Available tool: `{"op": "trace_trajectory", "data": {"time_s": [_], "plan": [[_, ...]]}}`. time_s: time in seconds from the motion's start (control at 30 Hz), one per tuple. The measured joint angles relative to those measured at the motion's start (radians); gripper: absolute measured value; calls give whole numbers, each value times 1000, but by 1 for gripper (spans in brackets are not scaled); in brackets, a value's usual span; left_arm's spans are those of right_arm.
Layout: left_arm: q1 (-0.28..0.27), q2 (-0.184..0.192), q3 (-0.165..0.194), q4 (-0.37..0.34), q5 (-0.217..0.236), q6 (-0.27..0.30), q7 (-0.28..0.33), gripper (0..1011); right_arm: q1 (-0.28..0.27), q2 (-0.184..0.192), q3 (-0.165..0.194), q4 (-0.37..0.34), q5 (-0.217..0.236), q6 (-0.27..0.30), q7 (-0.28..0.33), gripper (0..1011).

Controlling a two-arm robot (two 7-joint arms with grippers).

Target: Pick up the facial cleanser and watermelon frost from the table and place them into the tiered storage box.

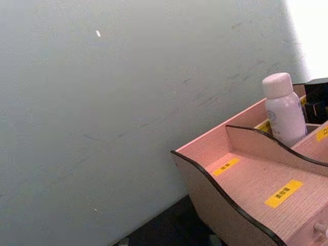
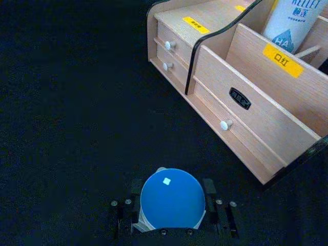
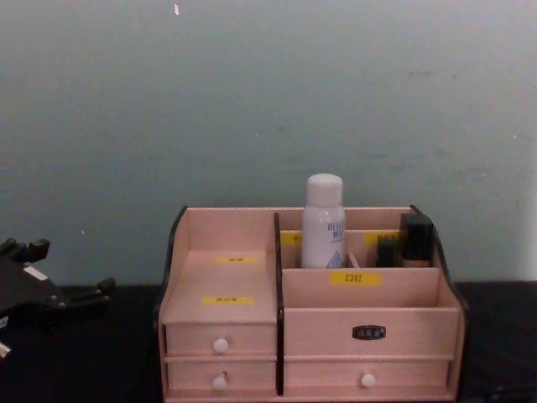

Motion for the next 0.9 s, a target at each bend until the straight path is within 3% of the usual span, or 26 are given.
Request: {"op": "trace_trajectory", "data": {"time_s": [0.57,0.9], "plan": [[0,0,0,0,0,0,0,1001,10,-9,23,-29,34,1,-9,713],[0,0,0,0,0,0,0,1001,86,-52,7,-27,35,32,-11,712]]}}
